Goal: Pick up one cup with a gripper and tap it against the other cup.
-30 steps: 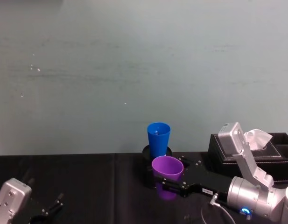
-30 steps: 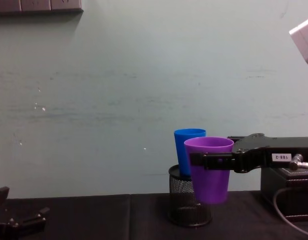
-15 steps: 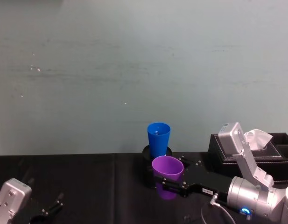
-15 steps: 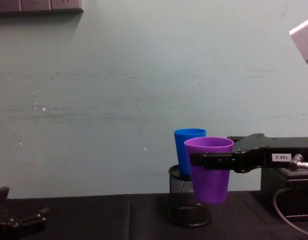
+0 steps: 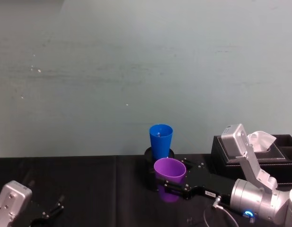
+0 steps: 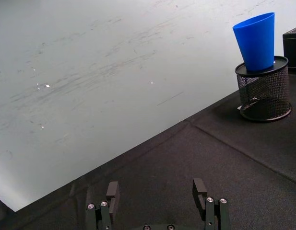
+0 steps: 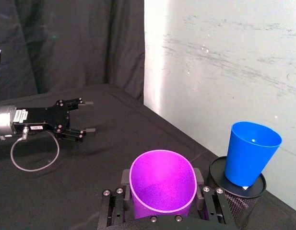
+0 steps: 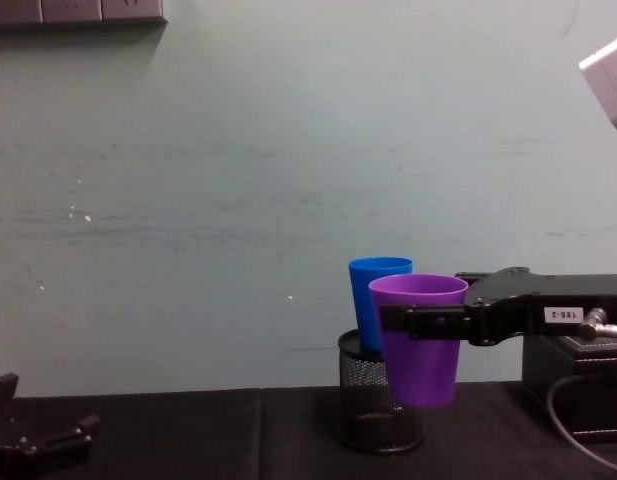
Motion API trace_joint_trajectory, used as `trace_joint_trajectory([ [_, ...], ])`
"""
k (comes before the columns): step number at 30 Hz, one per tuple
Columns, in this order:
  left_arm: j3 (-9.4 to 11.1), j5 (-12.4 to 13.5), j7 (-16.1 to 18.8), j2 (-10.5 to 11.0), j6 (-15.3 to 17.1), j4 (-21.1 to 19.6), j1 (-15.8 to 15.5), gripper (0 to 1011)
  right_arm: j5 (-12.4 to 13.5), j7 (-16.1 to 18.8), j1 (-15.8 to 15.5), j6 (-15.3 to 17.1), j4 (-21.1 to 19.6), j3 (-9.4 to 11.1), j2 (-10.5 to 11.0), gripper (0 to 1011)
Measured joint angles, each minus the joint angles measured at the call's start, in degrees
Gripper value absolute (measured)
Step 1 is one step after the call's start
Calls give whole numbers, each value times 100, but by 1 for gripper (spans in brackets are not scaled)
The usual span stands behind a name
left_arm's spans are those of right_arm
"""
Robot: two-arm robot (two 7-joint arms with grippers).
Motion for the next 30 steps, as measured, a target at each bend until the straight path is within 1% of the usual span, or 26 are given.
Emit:
trace_joint_trajectory([
  [30,0,0,0,0,0,0,0,1000,0,1,0,0,0,0,0,733],
])
